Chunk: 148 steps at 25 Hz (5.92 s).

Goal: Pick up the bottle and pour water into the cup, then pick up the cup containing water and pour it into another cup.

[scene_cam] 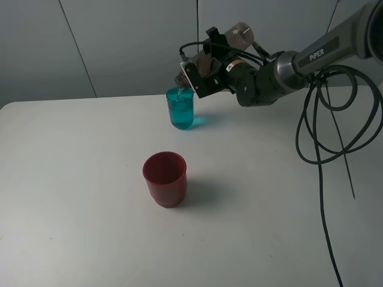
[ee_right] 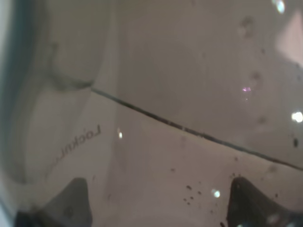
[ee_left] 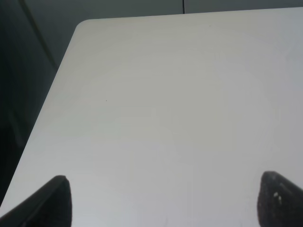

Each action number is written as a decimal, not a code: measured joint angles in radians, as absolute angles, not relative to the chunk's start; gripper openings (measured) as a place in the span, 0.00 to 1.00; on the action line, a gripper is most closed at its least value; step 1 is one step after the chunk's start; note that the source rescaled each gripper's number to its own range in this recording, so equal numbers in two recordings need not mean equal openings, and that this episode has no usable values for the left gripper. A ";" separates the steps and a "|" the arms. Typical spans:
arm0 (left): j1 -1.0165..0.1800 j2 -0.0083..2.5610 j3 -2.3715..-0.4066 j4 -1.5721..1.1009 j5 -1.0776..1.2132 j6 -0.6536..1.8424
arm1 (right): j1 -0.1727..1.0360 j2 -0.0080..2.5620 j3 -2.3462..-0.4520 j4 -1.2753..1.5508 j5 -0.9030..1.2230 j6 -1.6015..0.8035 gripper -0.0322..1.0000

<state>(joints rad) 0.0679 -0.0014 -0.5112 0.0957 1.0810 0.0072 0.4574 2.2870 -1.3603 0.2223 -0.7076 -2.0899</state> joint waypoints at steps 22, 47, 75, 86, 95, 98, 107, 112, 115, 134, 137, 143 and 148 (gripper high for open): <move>0.068 -0.001 -0.511 0.096 1.081 0.007 | 0.457 2.287 -1.360 0.142 -0.715 -2.090 0.03; 0.068 -0.001 -0.511 0.096 1.081 0.007 | 0.457 2.287 -1.360 0.140 -0.719 -2.090 0.03; 0.068 -0.001 -0.511 0.096 1.081 0.007 | 0.443 2.161 -1.269 0.392 -0.650 -0.938 0.03; 0.068 -0.001 -0.511 0.096 1.081 0.007 | 0.249 2.087 -1.057 0.089 -0.674 -0.119 0.03; 0.068 -0.001 -0.511 0.096 1.081 0.000 | 0.116 2.093 -1.023 -0.043 -0.697 0.031 0.03; 0.068 -0.001 -0.511 0.096 1.081 0.000 | 0.101 2.111 -1.023 -0.045 -0.724 0.039 0.03; 0.068 -0.001 -0.511 0.096 1.081 0.000 | 0.100 2.179 -1.023 -0.119 -0.778 0.042 0.03; 0.068 -0.001 -0.511 0.096 1.081 0.000 | 0.100 2.188 -1.023 -0.176 -0.822 0.101 0.03; 0.068 -0.001 -0.511 0.096 1.081 0.000 | 0.100 2.208 -1.023 -0.184 -0.851 0.116 0.03; 0.068 -0.001 -0.511 0.096 1.081 0.000 | 0.100 2.238 -1.031 -0.225 -0.822 0.133 0.98; 0.068 -0.001 -0.511 0.096 1.081 0.000 | 0.100 2.227 -1.031 -0.230 -0.781 0.138 0.99; 0.068 -0.001 -0.511 0.096 1.081 0.000 | 0.099 2.156 -0.941 -0.225 -0.763 0.119 0.99; 0.068 -0.001 -0.511 0.096 1.081 0.000 | 0.070 2.064 -0.808 -0.222 -0.759 0.096 0.99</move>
<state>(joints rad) 0.0679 -0.0014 -0.5112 0.0957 1.0810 0.0000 0.0702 2.0635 -0.8076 -0.2220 -0.7594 0.0964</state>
